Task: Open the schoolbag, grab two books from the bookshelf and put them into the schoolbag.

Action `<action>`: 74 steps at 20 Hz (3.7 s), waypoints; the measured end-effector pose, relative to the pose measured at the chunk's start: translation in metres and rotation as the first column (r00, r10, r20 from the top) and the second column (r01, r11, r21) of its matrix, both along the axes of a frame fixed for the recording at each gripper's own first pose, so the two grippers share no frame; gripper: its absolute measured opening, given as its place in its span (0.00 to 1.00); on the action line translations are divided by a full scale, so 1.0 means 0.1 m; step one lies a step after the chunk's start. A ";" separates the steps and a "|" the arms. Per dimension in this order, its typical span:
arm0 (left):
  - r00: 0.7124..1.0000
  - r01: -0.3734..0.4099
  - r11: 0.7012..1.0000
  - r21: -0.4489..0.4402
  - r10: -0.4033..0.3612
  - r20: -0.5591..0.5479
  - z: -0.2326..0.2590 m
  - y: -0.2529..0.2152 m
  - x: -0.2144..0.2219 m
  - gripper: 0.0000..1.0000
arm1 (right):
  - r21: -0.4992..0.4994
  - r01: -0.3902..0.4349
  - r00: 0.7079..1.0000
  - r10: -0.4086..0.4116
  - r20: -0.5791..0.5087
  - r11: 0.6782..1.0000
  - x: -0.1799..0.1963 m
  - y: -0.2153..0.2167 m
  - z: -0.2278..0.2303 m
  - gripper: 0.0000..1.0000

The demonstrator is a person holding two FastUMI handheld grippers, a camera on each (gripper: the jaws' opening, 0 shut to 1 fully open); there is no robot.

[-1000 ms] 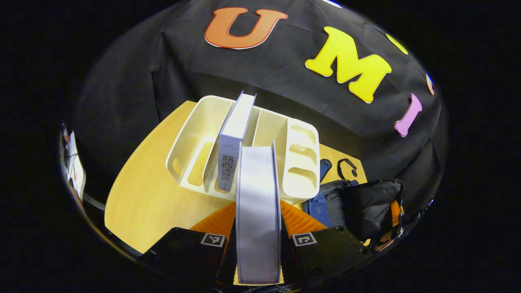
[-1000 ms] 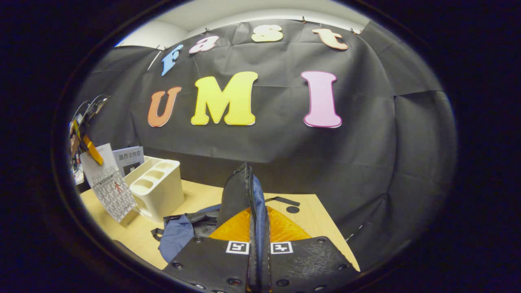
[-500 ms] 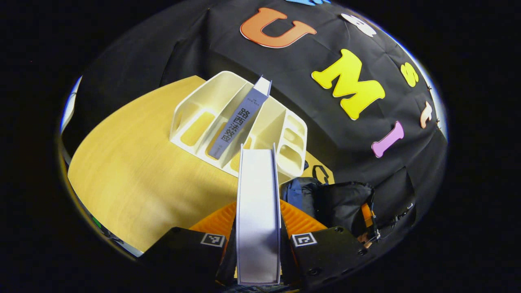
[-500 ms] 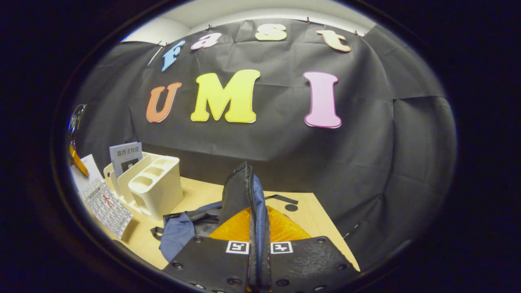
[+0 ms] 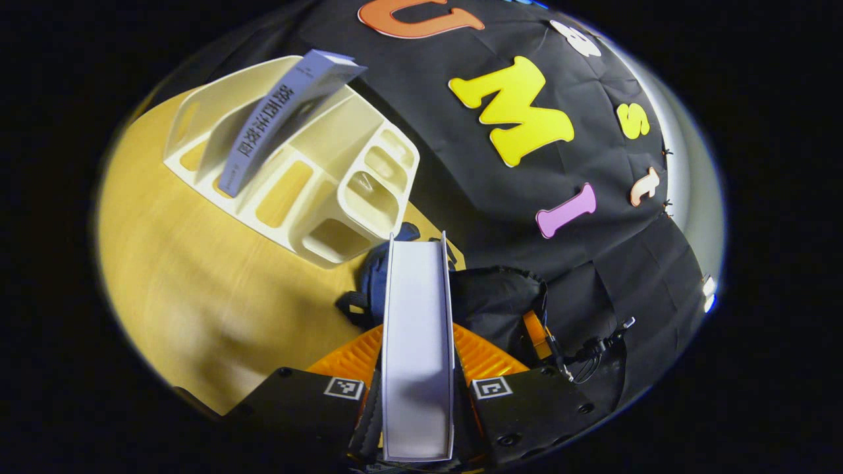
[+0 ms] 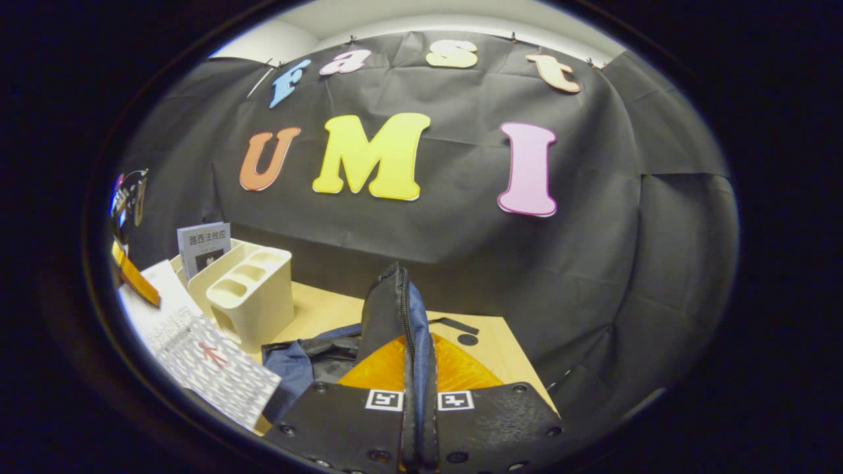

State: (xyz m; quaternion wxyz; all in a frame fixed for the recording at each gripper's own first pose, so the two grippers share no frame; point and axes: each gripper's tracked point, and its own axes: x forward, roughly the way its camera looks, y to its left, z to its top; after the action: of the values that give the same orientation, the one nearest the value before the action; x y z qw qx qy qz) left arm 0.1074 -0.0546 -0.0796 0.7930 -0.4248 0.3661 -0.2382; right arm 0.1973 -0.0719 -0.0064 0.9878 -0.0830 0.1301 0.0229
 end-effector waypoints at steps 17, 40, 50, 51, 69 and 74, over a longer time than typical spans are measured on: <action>0.993 -0.103 0.985 -0.138 0.094 -0.070 -0.32 -1.29 0.96 0.46 | 0.013 -0.032 0.999 0.032 0.027 0.999 0.00 -0.04 0.30 0.05; 0.995 -0.070 0.972 0.223 0.083 -0.048 -1.38 -2.40 0.98 0.83 | 0.048 -0.071 0.997 0.069 0.034 0.996 -0.20 -0.03 0.22 0.05; 0.997 0.026 0.936 0.352 -0.050 0.058 -1.34 -2.02 0.75 0.94 | 0.027 -0.049 0.999 0.049 0.012 0.998 -0.17 -0.04 0.07 0.06; 0.997 0.005 0.932 0.364 -0.035 0.076 -1.30 -1.90 0.75 0.94 | 0.022 -0.048 0.999 0.048 0.008 0.999 -0.17 -0.02 0.05 0.06; 0.785 -0.433 0.757 0.489 0.051 0.617 -0.23 0.61 0.29 0.94 | 0.033 0.020 1.000 -0.020 -0.020 0.999 -0.12 0.10 0.02 0.06; 0.673 -0.609 0.608 0.509 0.056 0.738 0.39 1.29 0.48 0.93 | 0.050 0.033 0.999 -0.032 -0.019 0.998 -0.12 0.10 0.09 0.06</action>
State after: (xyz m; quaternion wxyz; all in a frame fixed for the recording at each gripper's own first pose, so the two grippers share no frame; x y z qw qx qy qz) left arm 0.1553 0.0740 -0.0407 0.9982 -0.0282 0.0322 -0.0414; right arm 0.1855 -0.0623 0.0024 0.9885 -0.0559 0.1399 0.0109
